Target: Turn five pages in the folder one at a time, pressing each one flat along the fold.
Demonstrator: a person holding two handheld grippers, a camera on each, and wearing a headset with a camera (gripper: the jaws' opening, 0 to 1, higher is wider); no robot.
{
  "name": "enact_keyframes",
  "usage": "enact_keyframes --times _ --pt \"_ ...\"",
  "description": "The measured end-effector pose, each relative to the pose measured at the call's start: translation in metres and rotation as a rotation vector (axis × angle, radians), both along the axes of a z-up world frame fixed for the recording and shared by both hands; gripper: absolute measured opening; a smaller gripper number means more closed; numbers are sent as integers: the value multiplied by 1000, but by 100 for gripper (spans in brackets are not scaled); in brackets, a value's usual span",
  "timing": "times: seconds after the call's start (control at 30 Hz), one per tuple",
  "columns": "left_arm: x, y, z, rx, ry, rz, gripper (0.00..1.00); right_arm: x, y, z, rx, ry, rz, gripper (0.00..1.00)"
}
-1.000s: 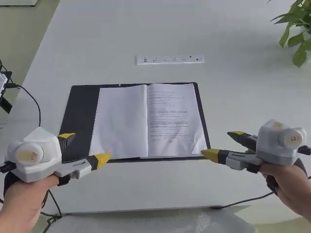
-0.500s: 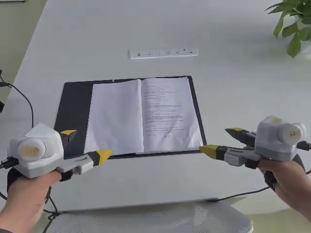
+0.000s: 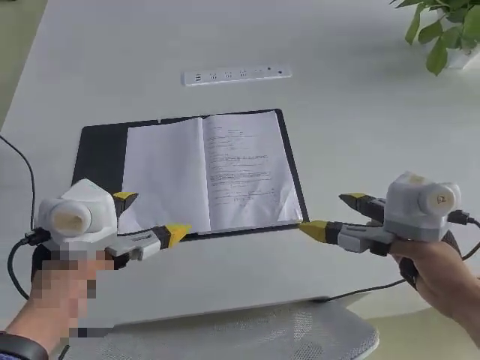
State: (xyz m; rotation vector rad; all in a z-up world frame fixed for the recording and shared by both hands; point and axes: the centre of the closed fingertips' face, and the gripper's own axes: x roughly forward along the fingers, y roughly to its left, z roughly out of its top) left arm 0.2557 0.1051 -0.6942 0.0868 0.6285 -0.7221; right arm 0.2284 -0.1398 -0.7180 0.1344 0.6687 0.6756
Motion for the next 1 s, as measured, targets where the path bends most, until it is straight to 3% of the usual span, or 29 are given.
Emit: enact_keyframes --times 0.27,0.63,1.0 --pt "3 -27 -3 1 7 -73 71 0 -4 1 5 0 -12 73" --pt "16 -80 -6 2 2 -204 70 1 -8 4 10 0 -22 73" --pt "27 -107 -13 27 1 -311 69 6 -10 5 13 -4 -20 72"
